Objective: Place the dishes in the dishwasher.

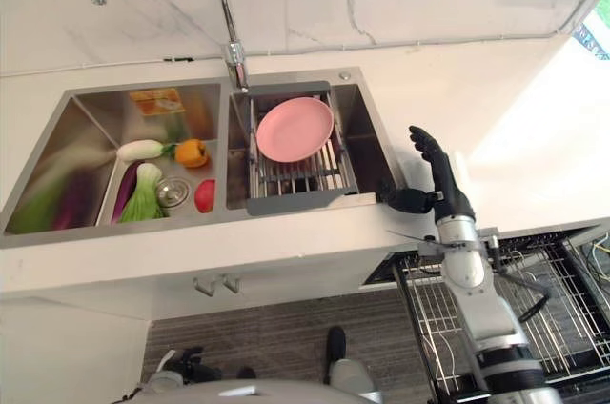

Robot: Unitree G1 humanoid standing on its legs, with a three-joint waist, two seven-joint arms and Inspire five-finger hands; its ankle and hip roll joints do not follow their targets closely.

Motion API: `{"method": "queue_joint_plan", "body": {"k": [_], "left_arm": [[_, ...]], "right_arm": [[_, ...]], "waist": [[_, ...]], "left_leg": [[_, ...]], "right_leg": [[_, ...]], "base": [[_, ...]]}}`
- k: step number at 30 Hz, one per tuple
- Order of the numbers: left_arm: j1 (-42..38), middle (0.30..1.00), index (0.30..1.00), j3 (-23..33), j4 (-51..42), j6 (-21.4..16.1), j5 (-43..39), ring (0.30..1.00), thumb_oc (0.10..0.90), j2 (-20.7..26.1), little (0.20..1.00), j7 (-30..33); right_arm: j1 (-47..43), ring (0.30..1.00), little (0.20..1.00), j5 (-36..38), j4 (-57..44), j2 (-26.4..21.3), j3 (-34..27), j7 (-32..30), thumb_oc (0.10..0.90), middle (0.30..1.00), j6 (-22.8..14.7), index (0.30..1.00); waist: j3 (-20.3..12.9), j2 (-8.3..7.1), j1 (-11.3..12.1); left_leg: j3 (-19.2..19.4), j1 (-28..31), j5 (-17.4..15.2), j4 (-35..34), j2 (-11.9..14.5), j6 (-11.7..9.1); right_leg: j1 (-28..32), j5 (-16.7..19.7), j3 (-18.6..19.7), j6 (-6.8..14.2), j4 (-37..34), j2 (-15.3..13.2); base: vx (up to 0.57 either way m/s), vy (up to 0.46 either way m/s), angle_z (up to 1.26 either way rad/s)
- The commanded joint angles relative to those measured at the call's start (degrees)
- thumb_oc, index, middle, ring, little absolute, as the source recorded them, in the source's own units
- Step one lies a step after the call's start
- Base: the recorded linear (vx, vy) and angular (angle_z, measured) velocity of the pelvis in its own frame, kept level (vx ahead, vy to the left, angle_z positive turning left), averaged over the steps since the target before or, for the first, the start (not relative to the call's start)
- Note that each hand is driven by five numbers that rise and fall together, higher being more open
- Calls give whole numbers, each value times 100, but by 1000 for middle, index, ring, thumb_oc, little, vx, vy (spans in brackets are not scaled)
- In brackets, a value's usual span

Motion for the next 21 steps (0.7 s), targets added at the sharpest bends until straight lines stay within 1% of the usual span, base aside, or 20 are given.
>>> {"method": "queue_joint_plan", "body": {"k": [1,2,4,6,14,15,17,18,20,21], "left_arm": [[6,900,900,-244,330,-17,192,900,800,251,900,-68],[16,900,900,-320,327,-28,206,900,800,265,900,-86],[13,900,900,-331,328,-35,209,900,800,262,900,-87],[17,900,900,-442,337,-47,228,900,800,261,900,-94],[33,900,900,-620,369,-55,307,900,800,293,900,-119],[33,900,900,-618,370,-55,307,900,800,293,900,-119],[38,900,900,-650,407,-62,310,900,800,332,900,-108],[38,900,900,-646,407,-62,310,900,800,328,900,-108],[44,900,900,-671,440,-66,325,900,800,345,900,-100],[44,900,900,-666,440,-66,325,900,800,341,900,-100]], "right_arm": [[-808,900,900,-470,-271,-238,33,-88,800,900,-436,900],[-1092,900,900,-675,-180,-420,191,-134,800,900,-428,900],[-1221,900,900,-750,-134,-499,260,-166,800,900,-426,900],[-1549,900,900,-940,6,-643,499,-196,800,900,-372,900],[-2298,900,900,-1171,183,-936,1192,-66,800,900,-357,900],[-2301,900,900,-1171,184,-936,1194,-67,800,900,-358,900],[-2552,900,900,-1346,255,-1136,1593,78,800,900,-378,900],[-2564,900,900,-1345,264,-1135,1604,75,800,900,-381,900],[-2747,900,900,-1486,358,-1217,1901,154,800,900,-378,900],[-2761,900,900,-1487,369,-1214,1914,150,800,900,-381,900]], "waist": [[-216,-271,195],[-242,-251,245],[-242,-233,247],[-274,-204,306],[-300,-132,374],[-299,-131,373],[-320,-120,399],[-318,-117,394],[-338,-122,413],[-335,-119,409]], "left_leg": [[173,-320,148,156,15,-105],[169,-300,174,123,40,-138],[149,-285,186,104,54,-157],[115,-282,202,93,82,-181],[18,-287,217,80,86,-206],[17,-287,217,80,86,-206],[-22,-270,200,73,102,-207],[-23,-269,199,73,102,-207],[-19,-235,177,66,103,-205],[-17,-232,176,65,103,-205]], "right_leg": [[391,-840,-89,813,102,-666],[435,-874,-129,798,82,-639],[450,-889,-149,790,82,-630],[510,-929,-188,766,82,-612],[588,-989,-236,723,82,-580],[588,-989,-236,723,82,-580],[613,-1014,-246,717,82,-580],[615,-1015,-247,717,82,-580],[651,-1038,-254,713,82,-582],[653,-1039,-253,713,82,-582]], "base": [[59,-57,8],[39,-35,13],[43,-44,13],[65,-64,14],[32,-23,10],[29,-16,9],[41,-16,8],[41,-9,4],[33,-6,3],[34,-10,3]]}}
